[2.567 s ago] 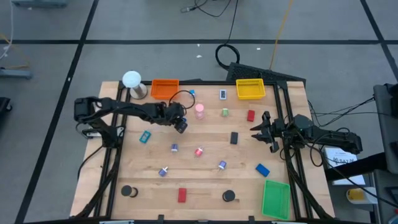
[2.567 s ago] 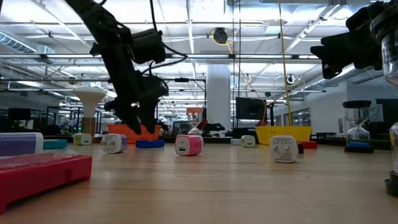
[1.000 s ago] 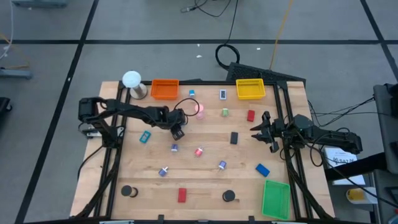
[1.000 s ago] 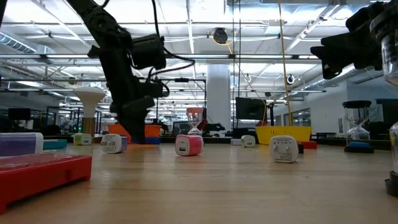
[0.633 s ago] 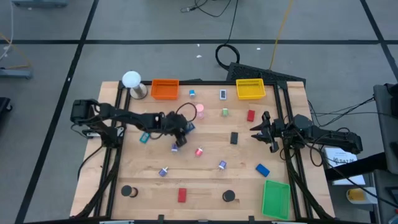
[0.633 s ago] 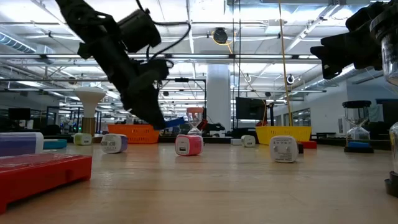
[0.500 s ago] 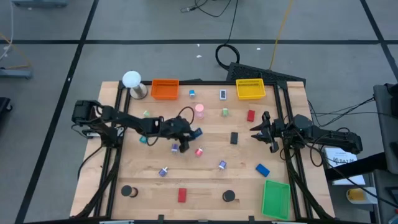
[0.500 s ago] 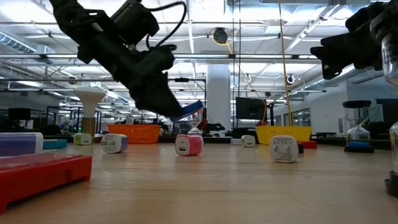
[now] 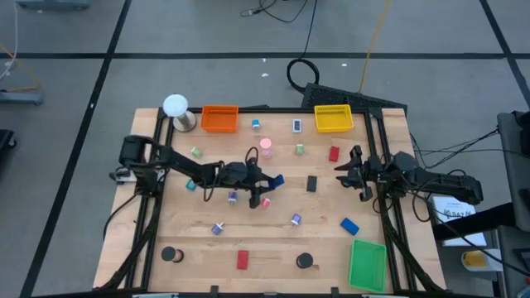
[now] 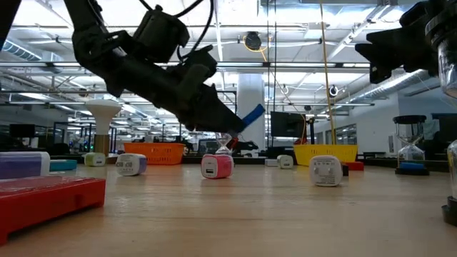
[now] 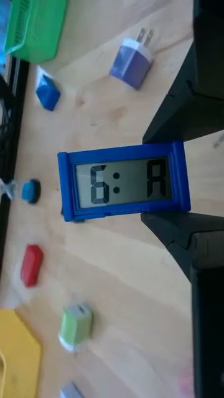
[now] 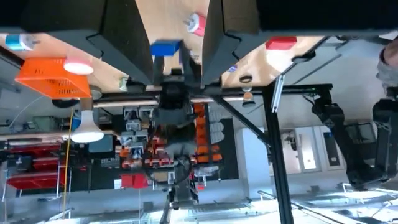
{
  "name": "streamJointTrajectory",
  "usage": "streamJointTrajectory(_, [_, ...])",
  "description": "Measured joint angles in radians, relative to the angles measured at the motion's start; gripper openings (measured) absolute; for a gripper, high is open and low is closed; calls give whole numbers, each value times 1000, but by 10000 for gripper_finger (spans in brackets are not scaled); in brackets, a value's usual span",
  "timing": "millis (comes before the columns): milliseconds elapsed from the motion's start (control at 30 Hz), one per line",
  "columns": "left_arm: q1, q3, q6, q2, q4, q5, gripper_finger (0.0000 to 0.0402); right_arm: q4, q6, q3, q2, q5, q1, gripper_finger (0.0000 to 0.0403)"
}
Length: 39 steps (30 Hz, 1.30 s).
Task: Pick & Place Office items
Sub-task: Put the top blue timer into the yellow basket
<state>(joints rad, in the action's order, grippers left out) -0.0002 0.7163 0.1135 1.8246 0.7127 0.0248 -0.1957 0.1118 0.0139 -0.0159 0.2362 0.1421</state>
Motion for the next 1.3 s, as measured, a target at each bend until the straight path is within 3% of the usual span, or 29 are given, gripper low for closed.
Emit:
streamJointTrajectory(300, [2, 80, 3, 81, 40, 1, 155, -253, -69, 0, -19, -103, 1, 130])
streamJointTrajectory(400, [7, 74, 18, 93, 127, 0, 155, -347, -26, 0, -34, -62, 0, 130])
streamJointTrajectory(567, [23, 75, -16, 102, 234, -41, 155, -384, 107, 0, -38, 4, 0, 130])
streamJointTrajectory(667, [26, 75, -63, 102, 247, -70, 155, -361, 104, 0, -54, -2, 0, 130])
streamJointTrajectory(733, [25, 75, -77, 102, 260, -74, 155, -357, 104, 0, -83, -63, -1, 130])
streamJointTrajectory(867, [38, 75, -79, 102, 299, -86, 155, -318, 136, 0, -217, -259, 0, 104])
streamJointTrajectory(1067, [79, 75, -79, 102, 299, -130, 155, -374, 158, 74, -511, -289, 0, 9])
streamJointTrajectory(1167, [95, 75, -86, 102, 317, -139, 155, -379, 163, 156, -661, -291, 0, 27])
streamJointTrajectory(1300, [112, 75, -81, 102, 330, -164, 155, -378, 159, 251, -830, -268, -9, 88])
